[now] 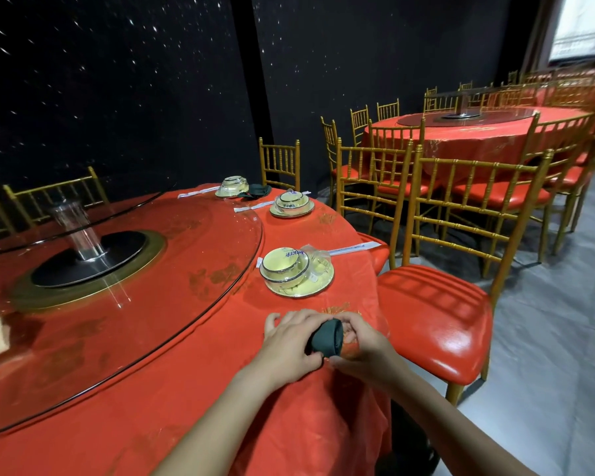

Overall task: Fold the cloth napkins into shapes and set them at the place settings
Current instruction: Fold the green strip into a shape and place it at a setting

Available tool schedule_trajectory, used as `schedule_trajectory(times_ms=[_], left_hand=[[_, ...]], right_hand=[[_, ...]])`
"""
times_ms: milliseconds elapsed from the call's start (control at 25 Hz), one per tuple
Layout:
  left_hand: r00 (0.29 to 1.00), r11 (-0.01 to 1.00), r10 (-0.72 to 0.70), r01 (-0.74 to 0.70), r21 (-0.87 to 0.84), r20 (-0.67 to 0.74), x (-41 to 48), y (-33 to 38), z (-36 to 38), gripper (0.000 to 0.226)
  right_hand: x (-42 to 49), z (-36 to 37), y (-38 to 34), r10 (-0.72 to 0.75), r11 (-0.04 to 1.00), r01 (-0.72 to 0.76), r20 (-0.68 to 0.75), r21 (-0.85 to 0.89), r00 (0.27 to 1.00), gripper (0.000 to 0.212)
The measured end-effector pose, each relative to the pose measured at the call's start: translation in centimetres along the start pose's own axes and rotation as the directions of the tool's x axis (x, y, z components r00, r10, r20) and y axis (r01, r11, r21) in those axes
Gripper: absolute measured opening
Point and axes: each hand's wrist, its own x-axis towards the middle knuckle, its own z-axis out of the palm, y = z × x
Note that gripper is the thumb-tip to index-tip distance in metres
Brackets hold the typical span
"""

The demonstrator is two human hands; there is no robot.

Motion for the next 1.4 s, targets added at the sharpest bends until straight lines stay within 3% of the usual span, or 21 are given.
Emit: schedule_trajectory(times_ms=[200,360,640,760,920,1040,1160,1280,1400], left_hand=[[0.995,0.995,-0.094,0.095,-0.021,0.019,-3.9,-1.7,-1.5,0.061],[0.968,0.968,-0.249,0.249,-0.004,0.027,-9.8,-3.4,-3.6,0.063],[0.829,0.817,-0.559,0.557,-0.15,0.034,-19.1,-3.8,-6.9,0.075],[0.77,0.744,-0.636,0.63,-0.225,0.053,-21.6,-3.6,-7.2,0.063],[0.696,0.657,-0.715,0.703,-0.273,0.071,-22.9,-3.3,-6.9,0.037],[0.687,0.651,-0.724,0.711,-0.266,0.066,-23.2,-3.3,-6.4,0.046],[0.755,0.722,-0.655,0.618,-0.31,-0.021,-23.5,-3.4,-6.0,0.052],[0.827,0.825,-0.528,0.445,-0.349,-0.194,-23.8,-3.6,-5.7,0.04],[0.819,0.816,-0.532,0.427,-0.39,-0.215,-23.9,-3.7,-5.7,0.027]], right_hand=[[-0.6,2.9,-1.8,0.01,0.993,-0.027,0.148,0.116,0.989,0.055],[-1.5,6.9,-5.1,-0.031,0.983,-0.021,0.28,0.183,0.959,0.053],[-4.0,11.2,-10.9,-0.166,0.95,-0.002,0.51,0.312,0.844,0.028],[-4.7,12.3,-12.1,-0.213,0.942,0.028,0.53,0.335,0.821,0.013],[-5.5,13.4,-12.3,-0.232,0.944,0.061,0.522,0.324,0.821,0.01],[-5.7,13.4,-12.1,-0.254,0.949,0.131,0.45,0.286,0.856,0.022],[-5.8,13.2,-12.6,-0.313,0.934,0.206,0.393,0.291,0.865,0.028],[-5.8,12.8,-13.2,-0.38,0.921,0.321,0.331,0.219,0.864,0.032],[-6.2,12.2,-13.4,-0.375,0.924,0.371,0.411,0.093,0.831,0.034]])
